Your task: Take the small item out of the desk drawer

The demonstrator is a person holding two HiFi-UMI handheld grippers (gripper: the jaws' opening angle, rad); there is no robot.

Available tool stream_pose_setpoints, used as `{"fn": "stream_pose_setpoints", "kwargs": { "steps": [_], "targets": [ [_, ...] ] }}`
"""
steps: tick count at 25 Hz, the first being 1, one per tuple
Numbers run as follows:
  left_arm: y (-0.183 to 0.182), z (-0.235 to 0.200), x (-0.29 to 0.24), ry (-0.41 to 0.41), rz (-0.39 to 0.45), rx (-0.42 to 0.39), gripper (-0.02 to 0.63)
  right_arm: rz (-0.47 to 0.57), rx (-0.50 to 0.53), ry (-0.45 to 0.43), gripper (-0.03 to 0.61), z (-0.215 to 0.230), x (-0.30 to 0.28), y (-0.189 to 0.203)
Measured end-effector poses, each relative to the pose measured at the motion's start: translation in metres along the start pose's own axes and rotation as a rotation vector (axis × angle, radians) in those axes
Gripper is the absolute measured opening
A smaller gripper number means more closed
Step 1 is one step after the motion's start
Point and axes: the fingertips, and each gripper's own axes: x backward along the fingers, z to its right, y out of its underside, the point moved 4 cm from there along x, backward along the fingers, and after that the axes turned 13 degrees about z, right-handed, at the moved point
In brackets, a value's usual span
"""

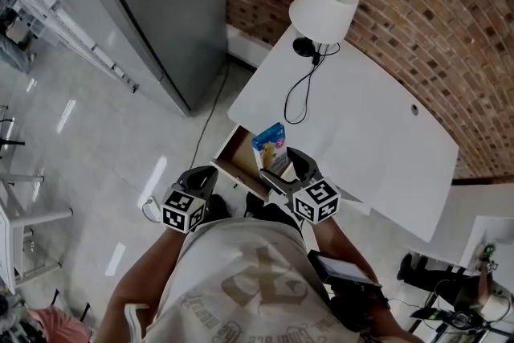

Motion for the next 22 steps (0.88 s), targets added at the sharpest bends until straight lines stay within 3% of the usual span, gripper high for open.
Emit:
{"fn": "stream_pose_setpoints", "kwargs": {
  "steps": [22],
  "targets": [
    [-0.0039, -0.0034, 0.0001, -0.004, 0.001, -0.010, 0.018, 0.071, -0.014, 0.002, 0.342, 0.0007, 0.0046, -0.0101]
  ]
}}
